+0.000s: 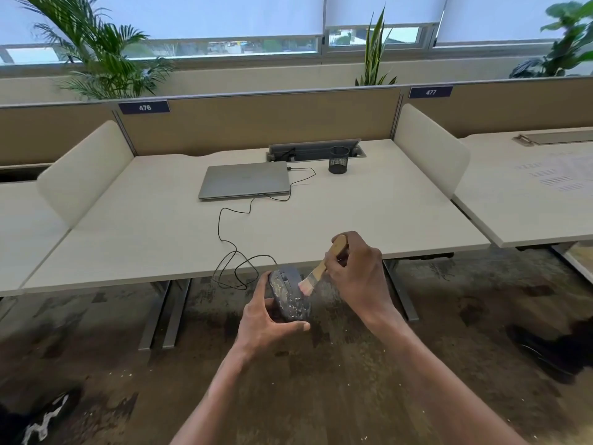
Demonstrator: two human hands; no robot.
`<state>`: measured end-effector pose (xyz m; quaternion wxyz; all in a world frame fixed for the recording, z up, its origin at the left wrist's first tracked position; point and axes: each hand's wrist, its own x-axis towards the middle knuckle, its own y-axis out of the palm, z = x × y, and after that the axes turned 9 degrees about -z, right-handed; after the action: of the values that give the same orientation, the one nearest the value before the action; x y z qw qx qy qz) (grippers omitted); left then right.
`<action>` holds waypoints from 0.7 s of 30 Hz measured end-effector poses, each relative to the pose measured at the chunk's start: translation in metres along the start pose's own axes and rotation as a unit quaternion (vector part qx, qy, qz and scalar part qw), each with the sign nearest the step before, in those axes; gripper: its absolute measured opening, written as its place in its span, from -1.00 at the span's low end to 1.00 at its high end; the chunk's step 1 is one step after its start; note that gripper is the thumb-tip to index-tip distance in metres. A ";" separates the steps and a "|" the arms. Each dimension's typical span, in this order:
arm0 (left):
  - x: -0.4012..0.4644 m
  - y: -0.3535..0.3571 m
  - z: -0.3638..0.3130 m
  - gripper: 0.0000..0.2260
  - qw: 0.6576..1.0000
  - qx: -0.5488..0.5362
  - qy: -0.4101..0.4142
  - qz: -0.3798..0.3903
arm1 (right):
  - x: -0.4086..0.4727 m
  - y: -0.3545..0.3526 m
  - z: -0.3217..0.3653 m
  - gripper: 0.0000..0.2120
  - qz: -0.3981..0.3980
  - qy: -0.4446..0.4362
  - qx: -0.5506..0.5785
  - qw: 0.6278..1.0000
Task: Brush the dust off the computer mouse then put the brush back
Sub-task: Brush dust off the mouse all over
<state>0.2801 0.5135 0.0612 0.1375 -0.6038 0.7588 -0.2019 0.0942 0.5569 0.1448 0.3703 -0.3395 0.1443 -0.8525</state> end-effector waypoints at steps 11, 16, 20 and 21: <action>-0.002 0.003 0.004 0.18 1.000 -0.002 -0.016 -0.011 | -0.018 0.006 0.012 -0.85 -0.001 -0.020 0.018 1.000; -0.002 0.003 0.009 0.17 1.000 -0.003 -0.019 -0.021 | -0.016 -0.002 0.007 -0.87 -0.019 -0.017 0.006 1.000; 0.001 0.005 0.006 0.19 1.000 -0.001 -0.011 -0.021 | -0.017 0.000 0.011 -0.84 -0.016 -0.008 0.031 0.999; 0.002 0.005 0.006 0.20 1.000 -0.004 -0.010 -0.020 | -0.019 0.001 0.010 -0.85 -0.011 -0.004 0.031 0.999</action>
<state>0.2780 0.5120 0.0539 0.1387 -0.6209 0.7462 -0.1958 0.1112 0.5704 0.1426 0.3719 -0.3328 0.1130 -0.8591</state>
